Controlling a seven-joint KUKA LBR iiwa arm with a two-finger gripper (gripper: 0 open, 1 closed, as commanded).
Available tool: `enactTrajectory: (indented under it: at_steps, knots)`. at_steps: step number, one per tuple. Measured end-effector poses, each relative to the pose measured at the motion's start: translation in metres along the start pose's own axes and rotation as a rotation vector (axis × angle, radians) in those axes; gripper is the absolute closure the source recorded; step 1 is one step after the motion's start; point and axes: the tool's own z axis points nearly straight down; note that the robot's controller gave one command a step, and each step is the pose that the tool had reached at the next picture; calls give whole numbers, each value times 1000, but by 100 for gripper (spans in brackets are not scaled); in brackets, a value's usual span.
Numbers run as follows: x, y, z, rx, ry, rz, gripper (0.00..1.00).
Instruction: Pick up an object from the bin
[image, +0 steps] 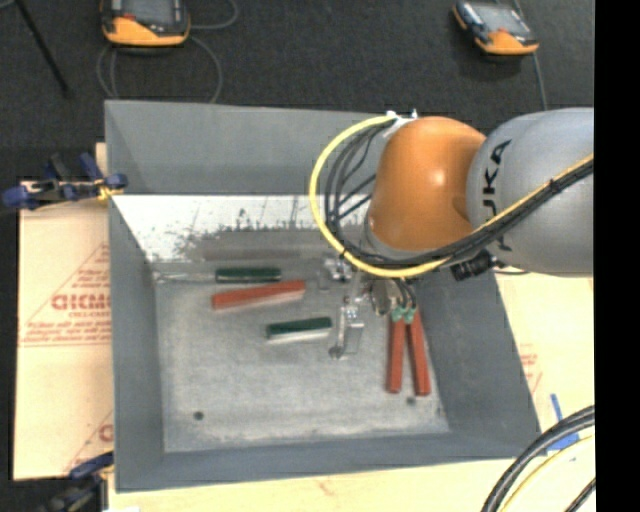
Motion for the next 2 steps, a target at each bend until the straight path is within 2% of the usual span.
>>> enactTrajectory:
  at_steps: [1,2]
  knots:
    - [-44,-34,125,3,5,-131,0]
    - [-45,-33,121,1,0,-130,100]
